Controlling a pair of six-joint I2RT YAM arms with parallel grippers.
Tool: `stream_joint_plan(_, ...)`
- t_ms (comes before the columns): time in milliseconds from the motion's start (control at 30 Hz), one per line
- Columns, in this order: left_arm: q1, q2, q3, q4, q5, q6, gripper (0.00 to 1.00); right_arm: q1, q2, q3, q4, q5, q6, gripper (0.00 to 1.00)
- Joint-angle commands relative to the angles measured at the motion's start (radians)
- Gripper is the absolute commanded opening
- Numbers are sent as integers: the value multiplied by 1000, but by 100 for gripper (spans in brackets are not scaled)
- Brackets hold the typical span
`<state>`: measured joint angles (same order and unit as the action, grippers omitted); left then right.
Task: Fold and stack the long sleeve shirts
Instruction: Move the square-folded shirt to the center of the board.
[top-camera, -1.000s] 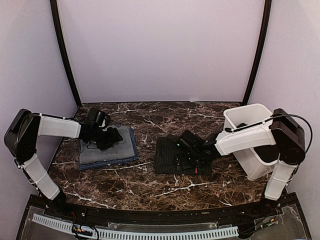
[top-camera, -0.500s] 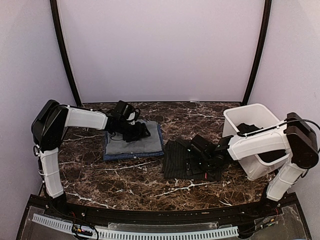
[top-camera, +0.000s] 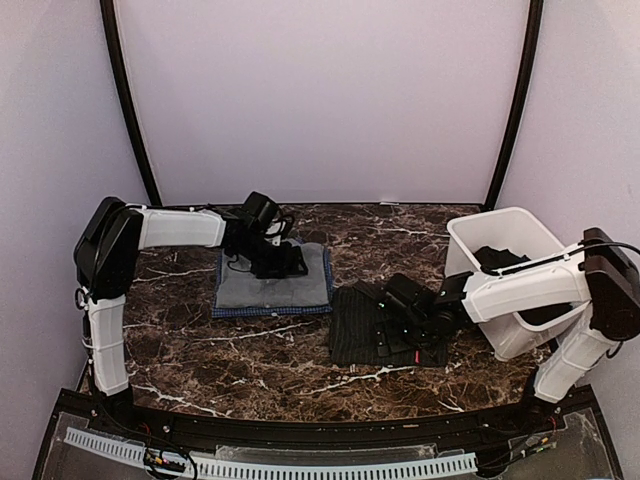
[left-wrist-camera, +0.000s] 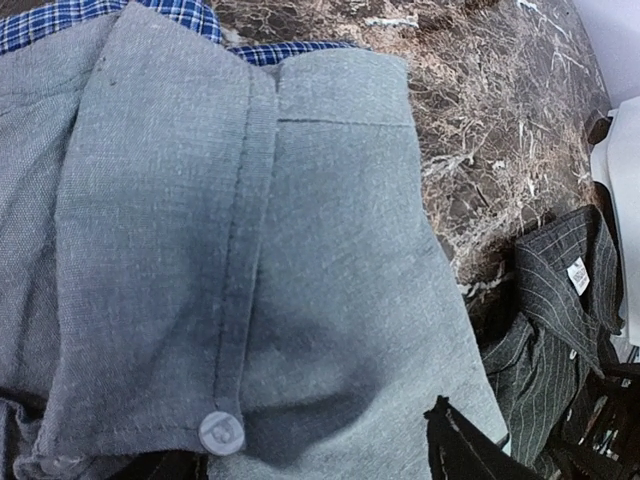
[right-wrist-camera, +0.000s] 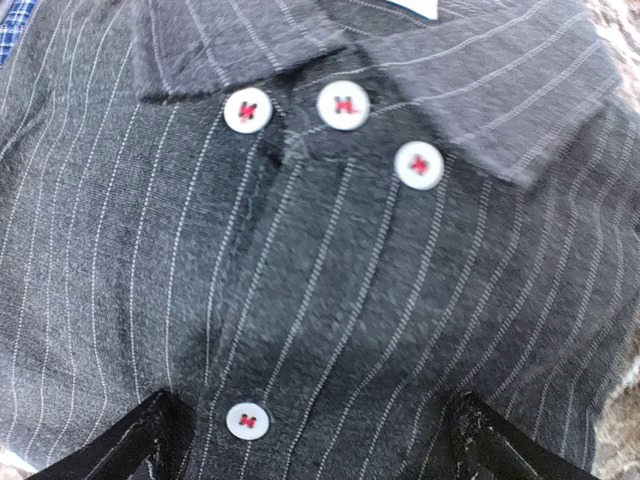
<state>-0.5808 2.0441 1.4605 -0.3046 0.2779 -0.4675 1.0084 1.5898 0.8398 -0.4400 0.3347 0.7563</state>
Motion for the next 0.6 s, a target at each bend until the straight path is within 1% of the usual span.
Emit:
stream_joint_plan(0, -9, -41, 51, -98, 24, 39, 74, -8, -75, 36, -91, -12, 6, 93)
stream_joint_plan(133, -46, -109, 59, -101, 31, 32, 75, -66, -170, 38, -95, -21, 9, 93)
stream_joint_plan(233, -80, -165, 38, -93, 34, 2, 74, -124, -218, 17, -120, -21, 7, 93)
stream_joint_plan(333, -138, -200, -1, -74, 47, -37, 71, -186, -263, -35, -136, -28, 11, 90)
stream_joint_plan(400, -182, -202, -19, -72, 54, -61, 68, -215, -291, -71, -128, -46, 15, 86)
stream_joint_plan(567, -284, -174, -87, -36, 61, -122, 61, -252, -306, -136, -97, -52, 31, 81)
